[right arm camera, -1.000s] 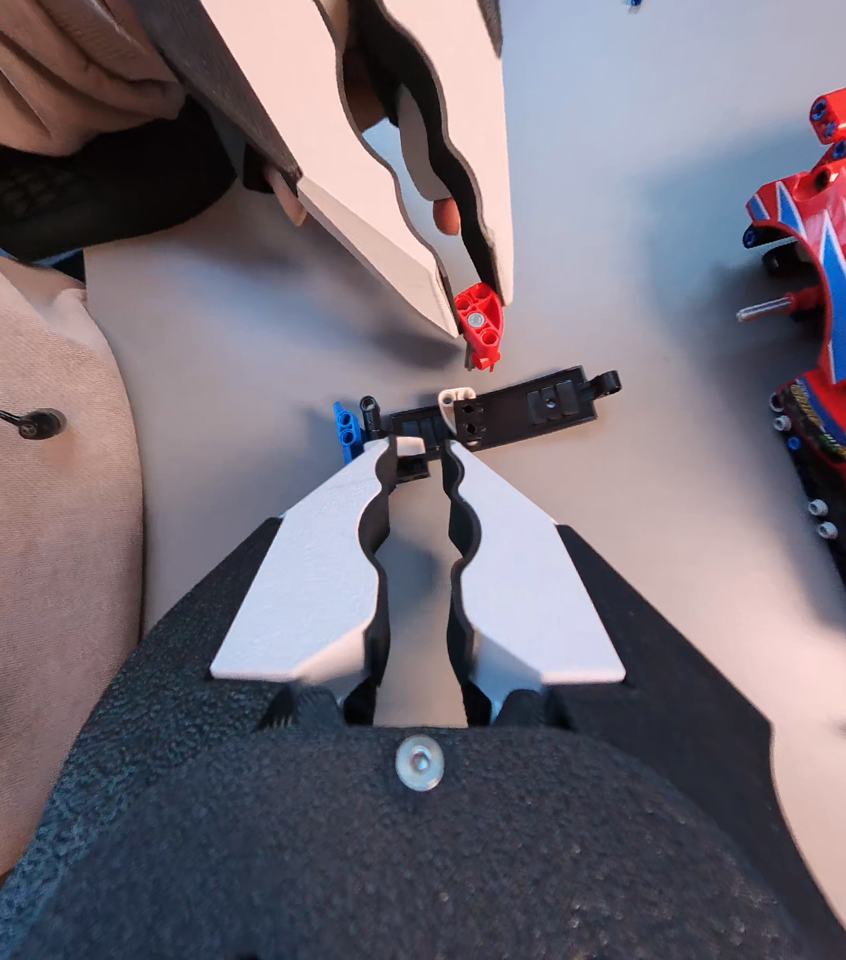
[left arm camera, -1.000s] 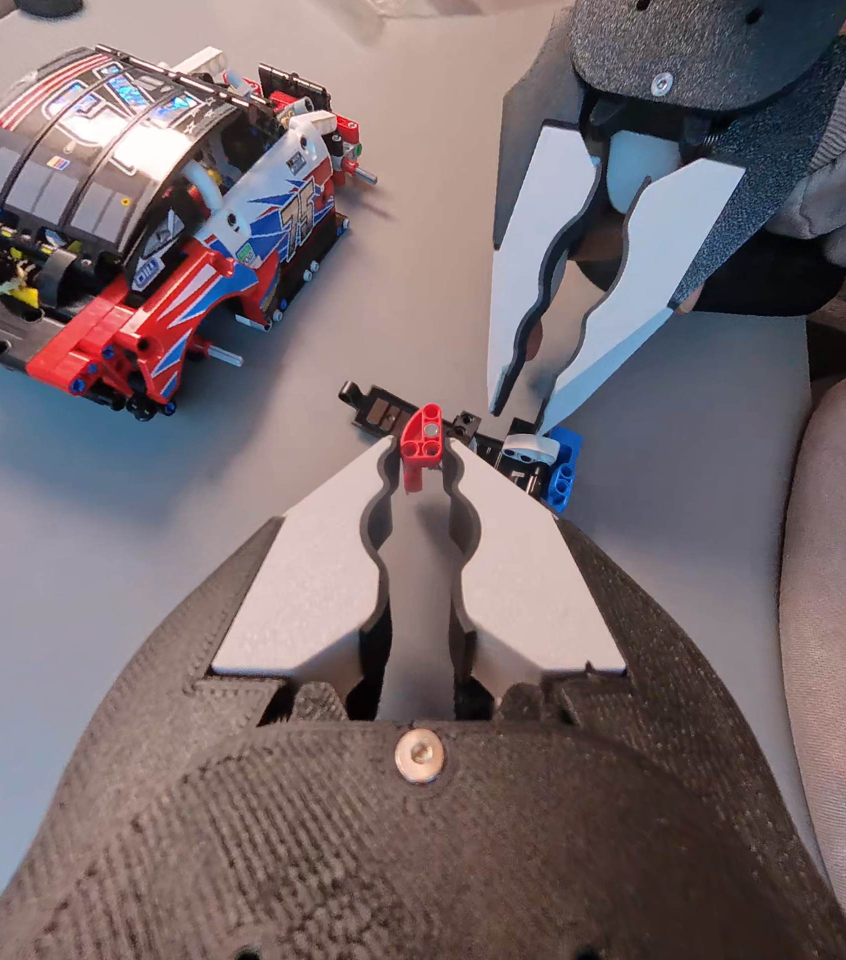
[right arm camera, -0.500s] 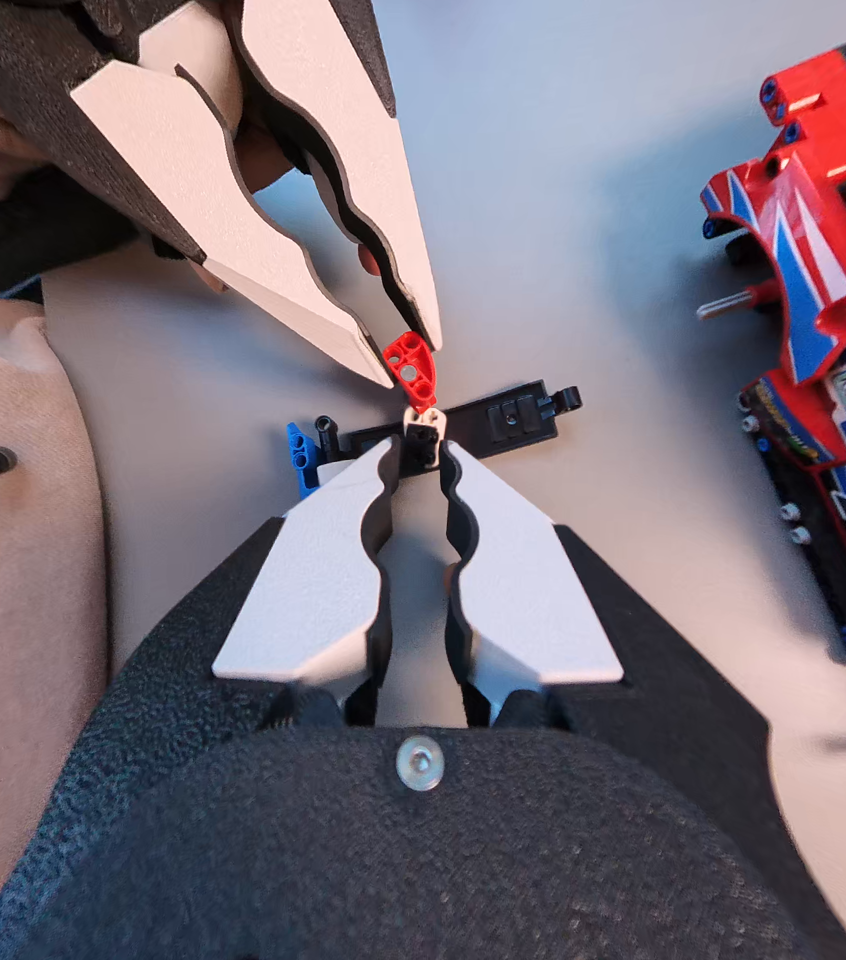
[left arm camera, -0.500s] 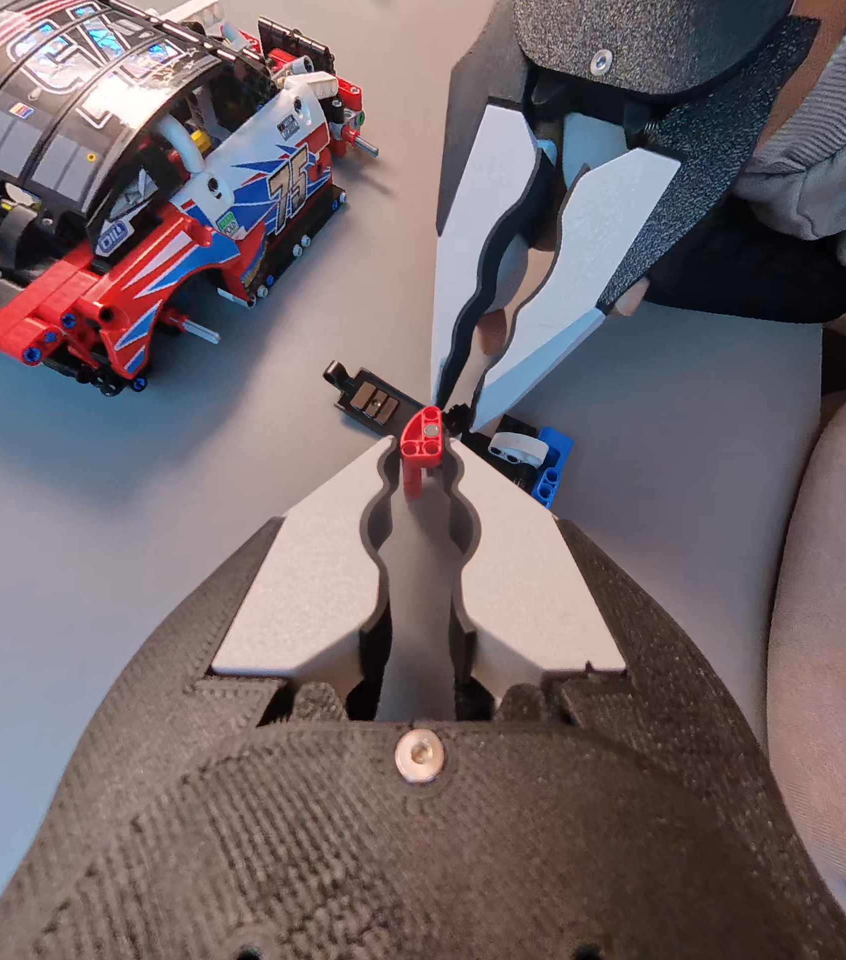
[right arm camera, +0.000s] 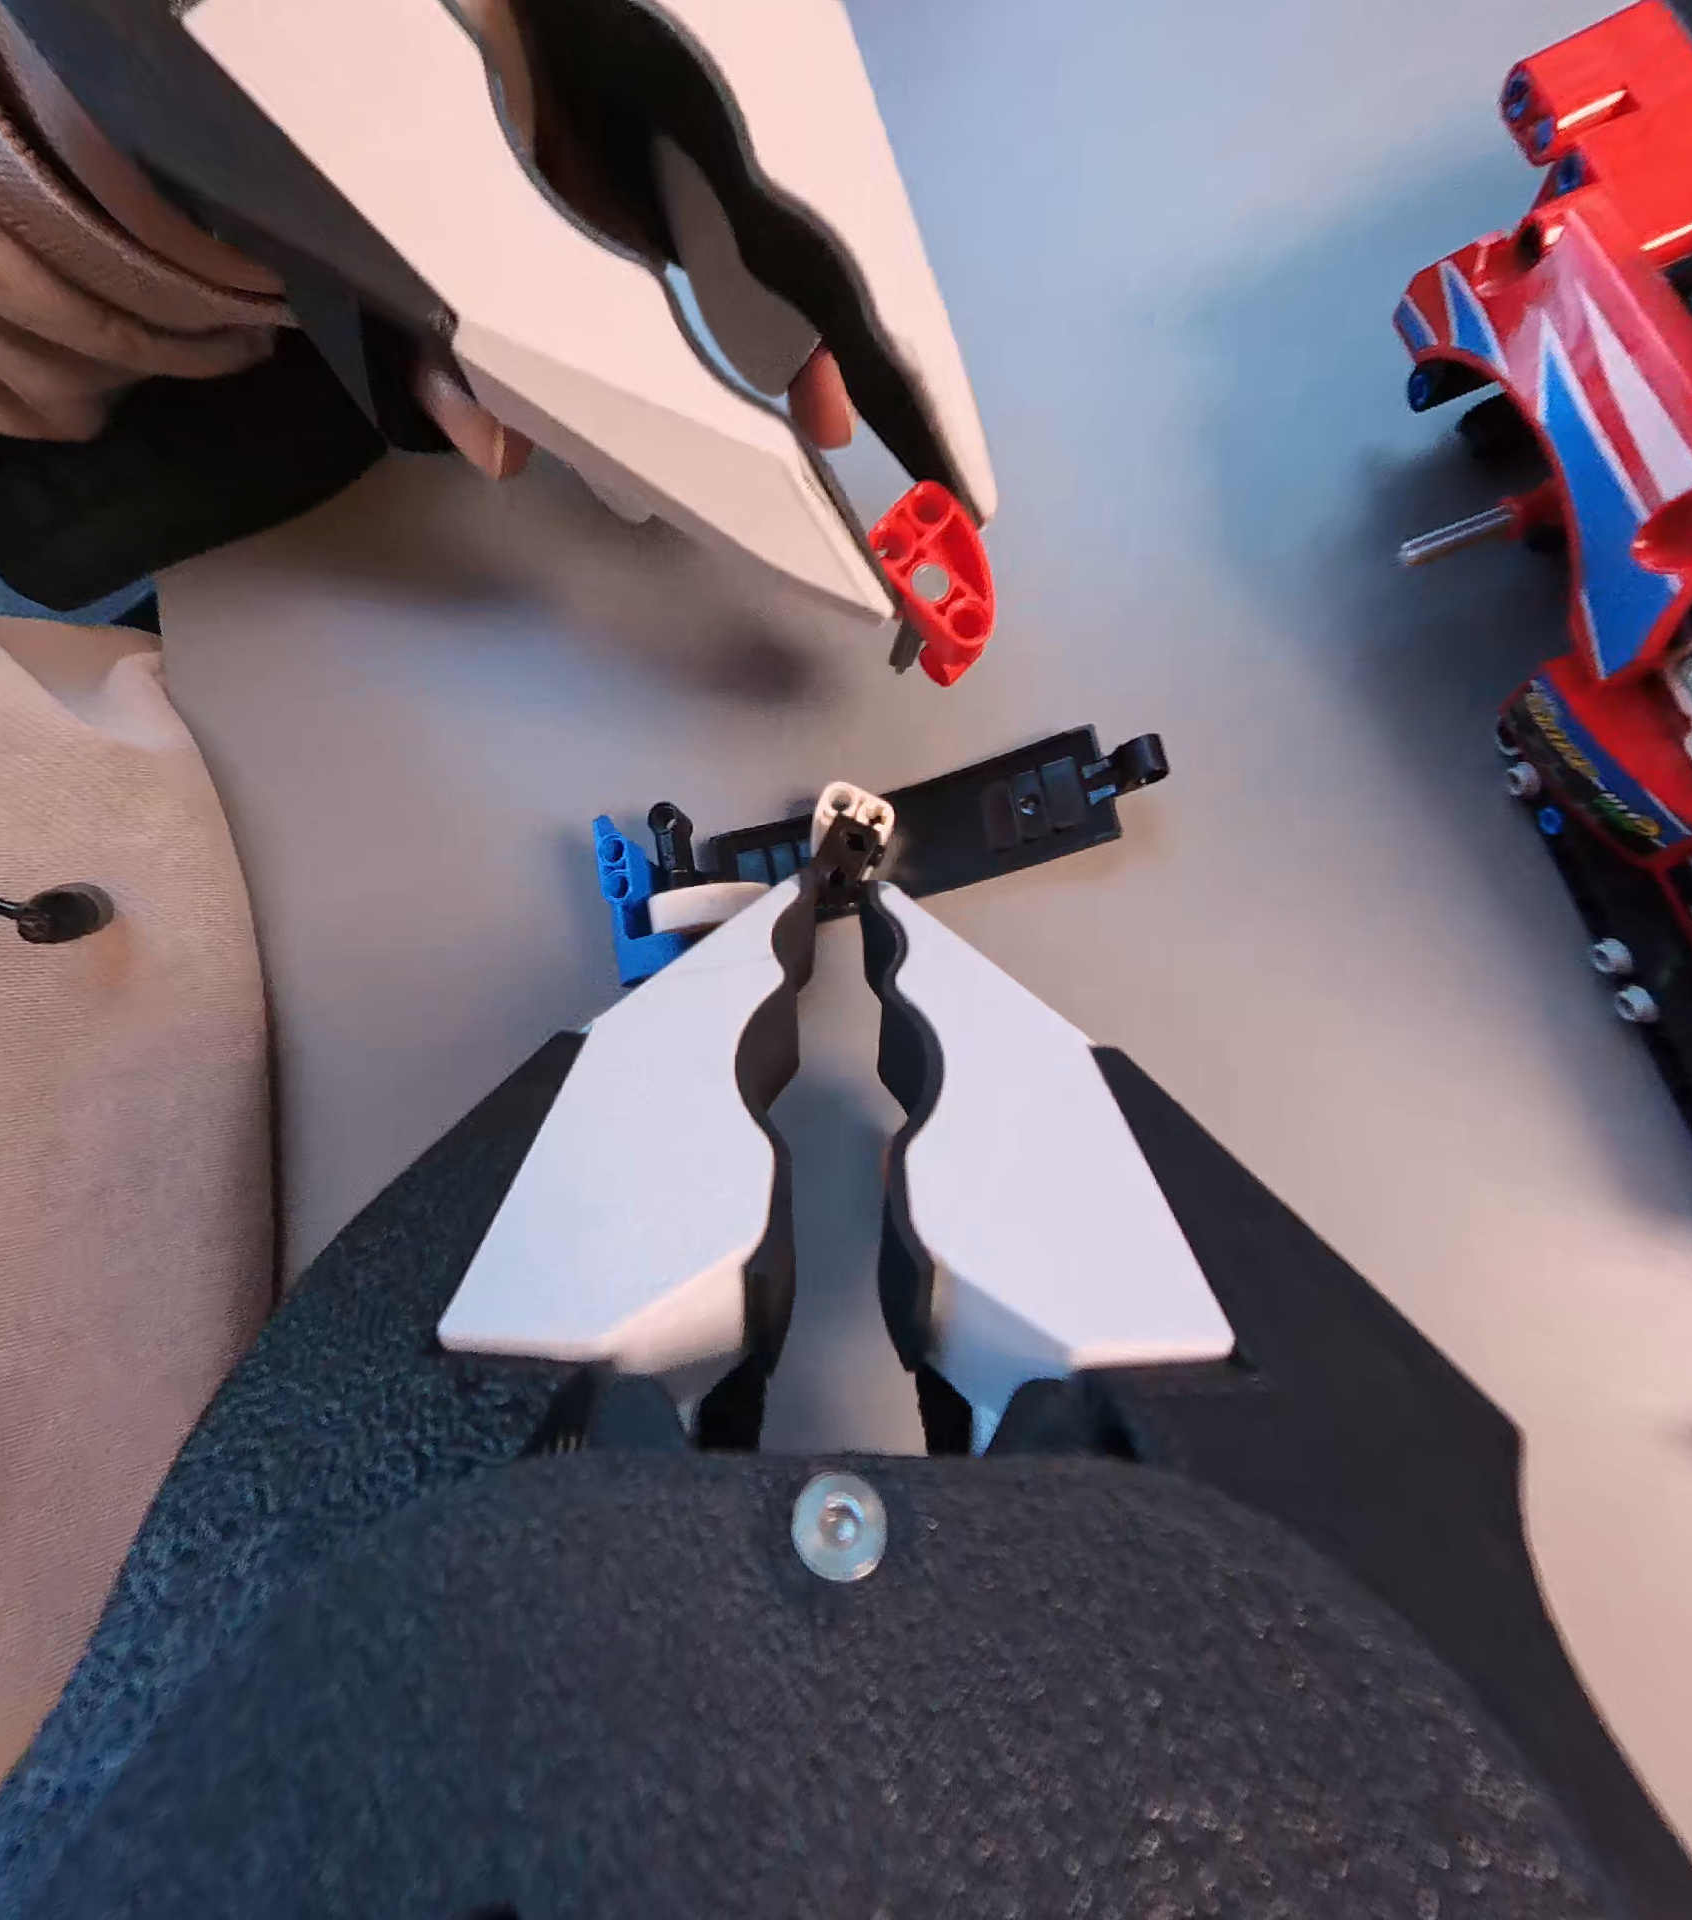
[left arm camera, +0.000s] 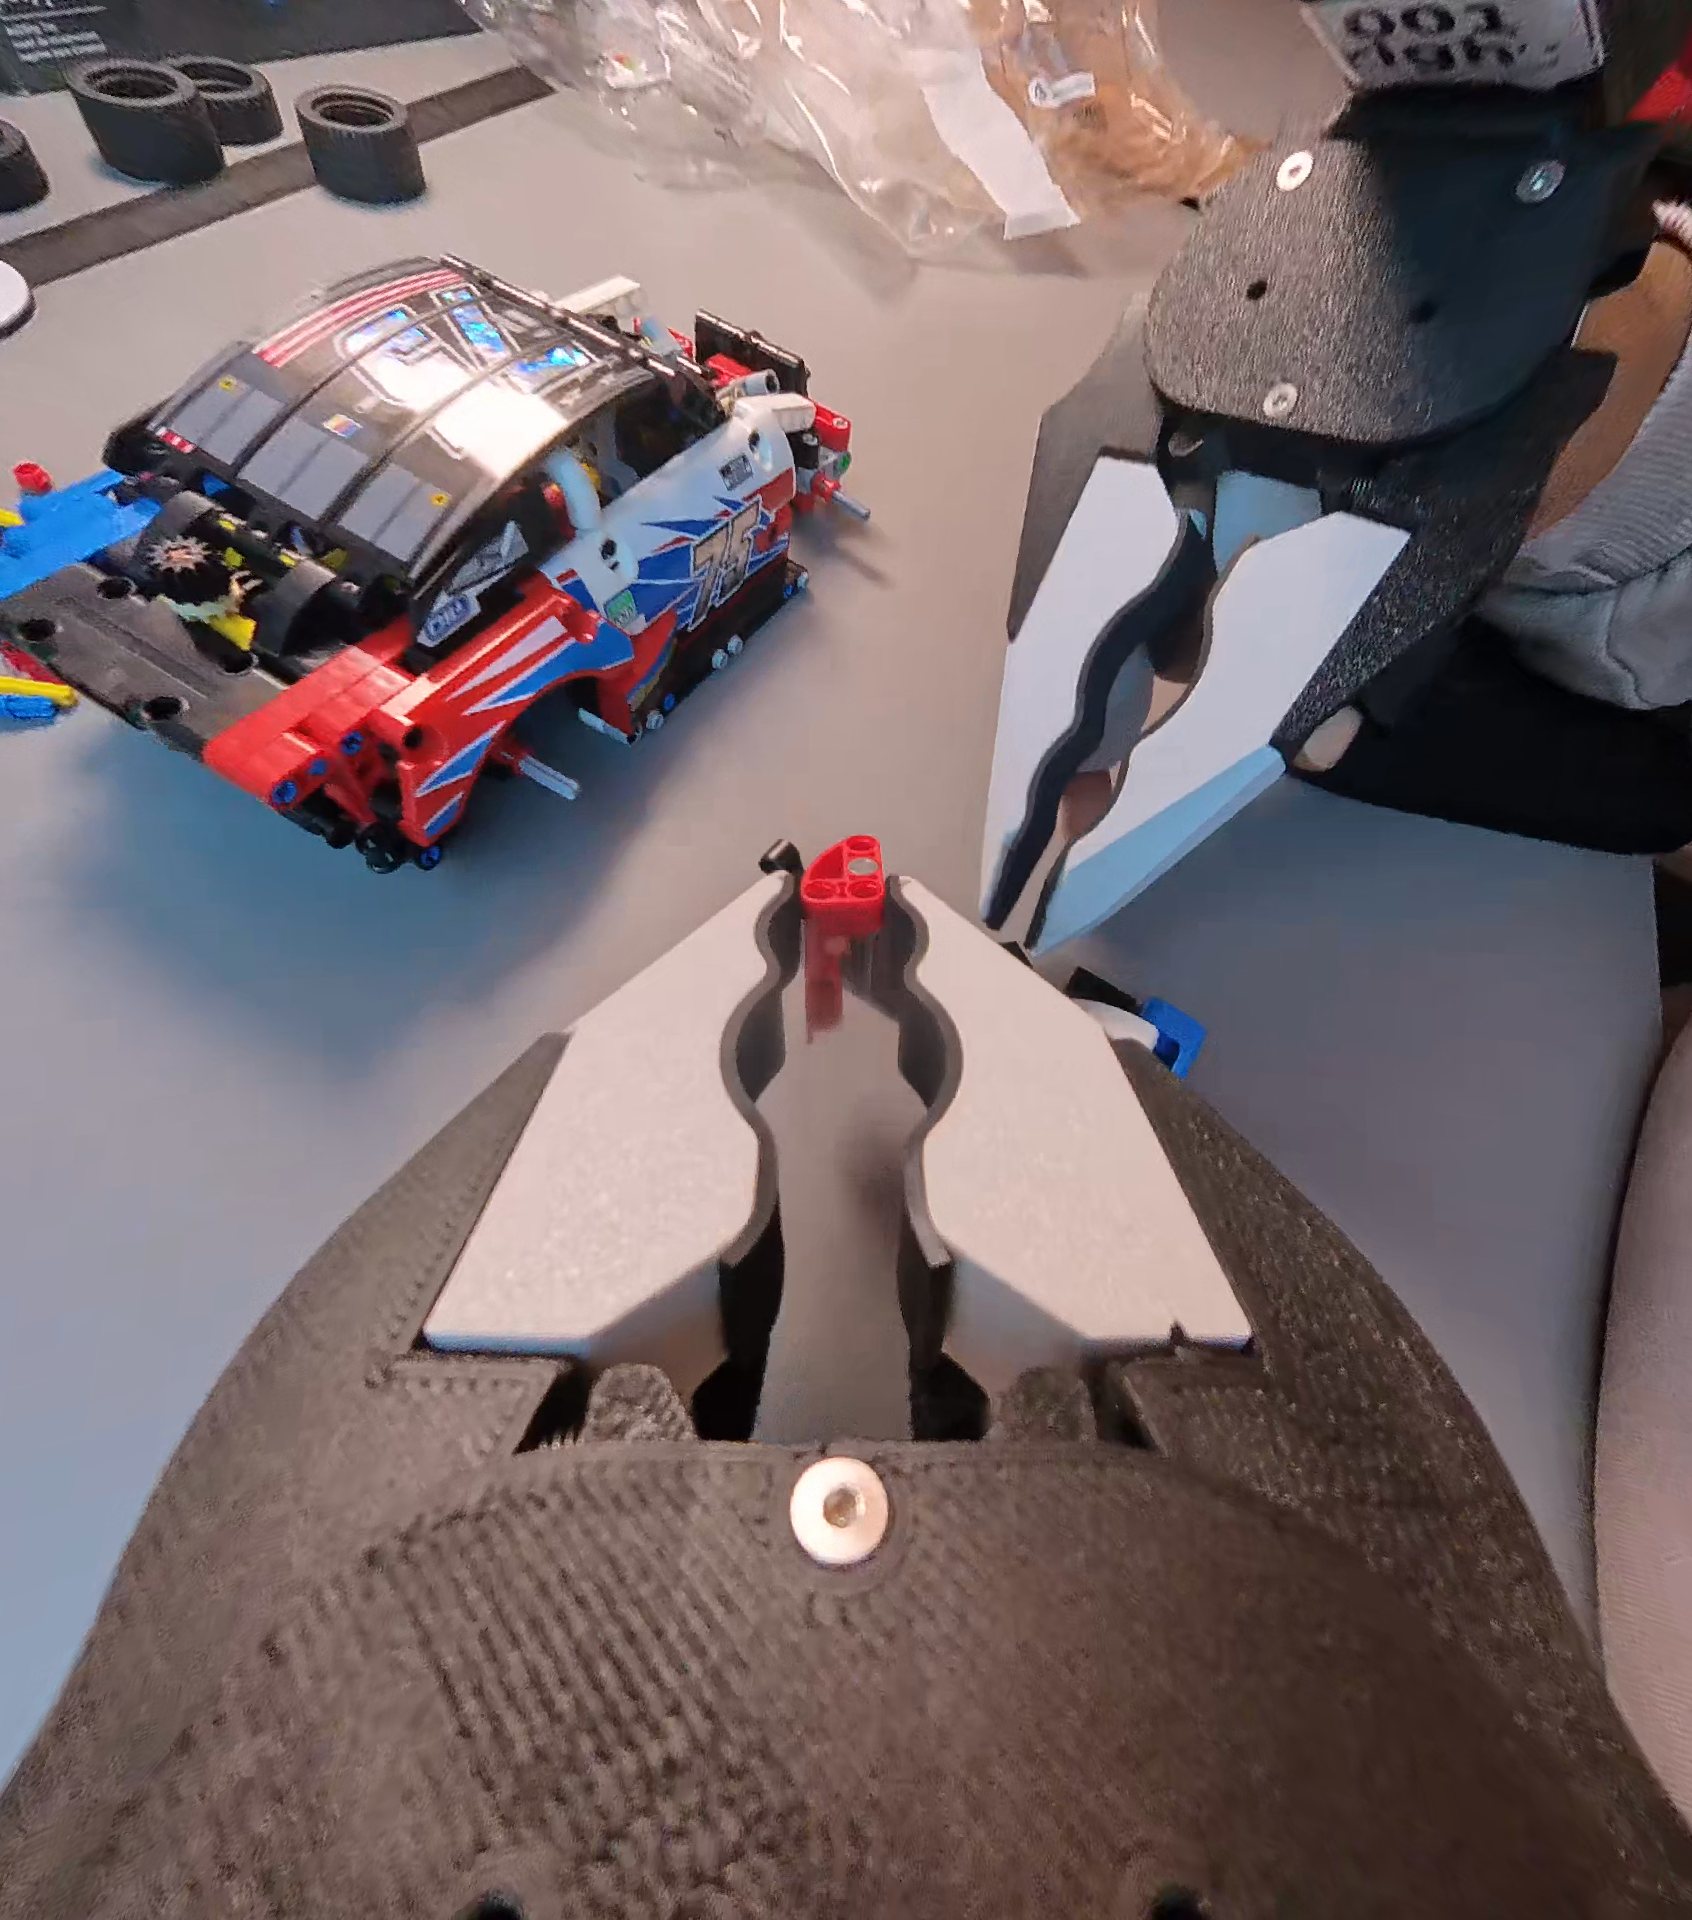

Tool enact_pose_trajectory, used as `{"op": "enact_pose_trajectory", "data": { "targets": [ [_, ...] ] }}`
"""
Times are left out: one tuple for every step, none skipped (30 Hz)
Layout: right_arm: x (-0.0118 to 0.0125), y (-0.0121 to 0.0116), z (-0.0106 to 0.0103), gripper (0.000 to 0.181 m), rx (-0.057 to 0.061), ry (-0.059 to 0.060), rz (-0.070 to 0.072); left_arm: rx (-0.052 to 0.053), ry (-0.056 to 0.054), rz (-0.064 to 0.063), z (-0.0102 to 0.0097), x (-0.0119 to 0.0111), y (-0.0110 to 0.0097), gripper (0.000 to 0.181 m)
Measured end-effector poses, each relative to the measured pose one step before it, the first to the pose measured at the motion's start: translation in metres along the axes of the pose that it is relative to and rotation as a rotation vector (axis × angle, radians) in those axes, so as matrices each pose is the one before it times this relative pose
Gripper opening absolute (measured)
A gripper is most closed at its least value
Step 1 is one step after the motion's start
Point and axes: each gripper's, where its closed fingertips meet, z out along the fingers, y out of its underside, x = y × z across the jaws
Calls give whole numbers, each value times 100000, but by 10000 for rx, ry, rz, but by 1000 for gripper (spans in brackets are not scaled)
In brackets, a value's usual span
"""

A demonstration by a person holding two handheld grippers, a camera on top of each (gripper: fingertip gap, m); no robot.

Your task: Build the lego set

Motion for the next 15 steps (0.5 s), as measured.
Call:
{"op": "enact_pose_trajectory", "data": {
  "targets": [
    [-187, 87, 212, 3, -101, -31, 37, 101, 80, -155, -126, 46, -41, 13],
    [-81, 109, 214, 3, -102, 16, 45, 23, 74, -130, -82, 103, 99, 13],
    [-193, 90, 202, 3, -64, -62, 67, -44, 47, -67, -38, 119, 214, 13],
    [-251, 10, 167, 3, 15, -103, 94, -92, -4, -15, 0, 83, 286, 13],
    [-338, -69, 110, 4, 75, -144, 78, -140, -34, 19, 18, 49, 322, 13],
    [-400, 2, 70, 6, 32, -171, 35, -169, -21, 42, 5, 62, 312, 13],
    [-288, 43, -1, 7, 10, -104, -50, -162, 27, 58, -35, 116, 243, 13],
    [-209, -14, -65, 9, 38, -62, -160, -209, 115, 43, -38, 233, 285, 13],
    [-112, -1, -121, 9, 22, -16, -235, -217, 145, 0, -40, 266, 305, 13],
    [52, 71, -110, 9, -40, 56, -250, -79, 63, -18, -57, 154, 161, 13],
    [157, 120, -61, 9, -79, 101, -234, 13, 25, 15, -37, 96, 55, 13],
    [322, 166, 29, 8, -119, 185, -105, -60, 45, 25, 15, 113, 162, 13],
    [156, 1, 84, 8, -34, 55, 15, -73, 1, 16, 103, 16, 179, 13],
    [-206, -182, 95, 7, 69, -157, 91, -22, -41, 31, 127, -67, 112, 13],
    [-174, -112, 137, 6, 14, -101, 47, -31, -32, 31, 161, -66, 105, 13]
  ]
}}
